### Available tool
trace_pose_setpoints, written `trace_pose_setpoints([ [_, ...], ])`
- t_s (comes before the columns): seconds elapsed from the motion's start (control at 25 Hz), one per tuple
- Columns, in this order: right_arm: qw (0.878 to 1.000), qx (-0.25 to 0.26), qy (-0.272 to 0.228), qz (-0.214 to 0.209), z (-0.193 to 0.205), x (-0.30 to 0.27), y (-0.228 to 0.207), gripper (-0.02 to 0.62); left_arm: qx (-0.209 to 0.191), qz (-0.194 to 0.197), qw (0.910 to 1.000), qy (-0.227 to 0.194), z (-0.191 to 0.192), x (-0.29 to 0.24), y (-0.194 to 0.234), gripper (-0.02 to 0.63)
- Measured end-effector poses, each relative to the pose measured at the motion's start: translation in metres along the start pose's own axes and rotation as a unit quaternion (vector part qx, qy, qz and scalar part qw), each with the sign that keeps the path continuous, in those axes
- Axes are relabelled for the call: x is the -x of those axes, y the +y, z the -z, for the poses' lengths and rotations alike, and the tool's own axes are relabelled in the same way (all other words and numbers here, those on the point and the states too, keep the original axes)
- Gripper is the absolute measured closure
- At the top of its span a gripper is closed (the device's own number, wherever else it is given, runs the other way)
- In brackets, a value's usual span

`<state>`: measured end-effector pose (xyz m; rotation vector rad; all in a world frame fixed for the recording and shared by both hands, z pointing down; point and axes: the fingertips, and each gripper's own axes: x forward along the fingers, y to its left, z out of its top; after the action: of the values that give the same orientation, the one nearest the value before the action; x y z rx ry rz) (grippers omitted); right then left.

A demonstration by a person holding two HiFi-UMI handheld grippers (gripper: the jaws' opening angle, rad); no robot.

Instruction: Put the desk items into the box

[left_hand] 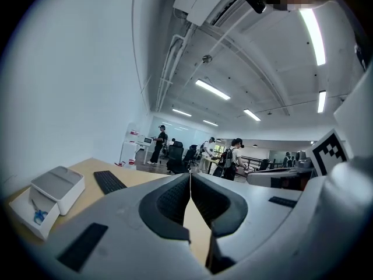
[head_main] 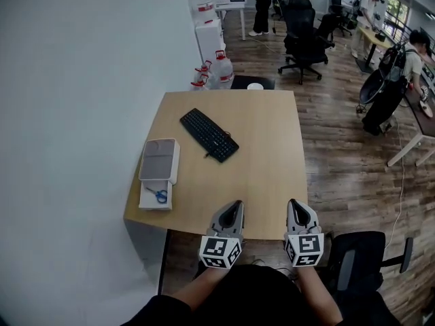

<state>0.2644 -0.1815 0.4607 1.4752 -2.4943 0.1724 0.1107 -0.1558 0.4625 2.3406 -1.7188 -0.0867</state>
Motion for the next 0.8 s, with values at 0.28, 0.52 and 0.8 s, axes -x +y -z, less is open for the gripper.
trace_pose_setpoints([
  [0.28,1.0,0.005,-0.001,0.009,0.003,0.014,-0.009,0.535,-0.003,0.005,1.0,0.001,0.006,-0.004,-0.012,0.591],
  [0.52,1.0,0.004,0.003,0.014,0.008,0.02,-0.013,0.535,0.0,0.018,0.9998,0.01,0.016,-0.008,-0.023,0.591],
  [0.8,1.0,0.007,0.004,0.018,0.019,0.024,-0.016,0.535,-0.001,0.027,0.9996,0.011,0.026,-0.007,-0.032,0.591],
])
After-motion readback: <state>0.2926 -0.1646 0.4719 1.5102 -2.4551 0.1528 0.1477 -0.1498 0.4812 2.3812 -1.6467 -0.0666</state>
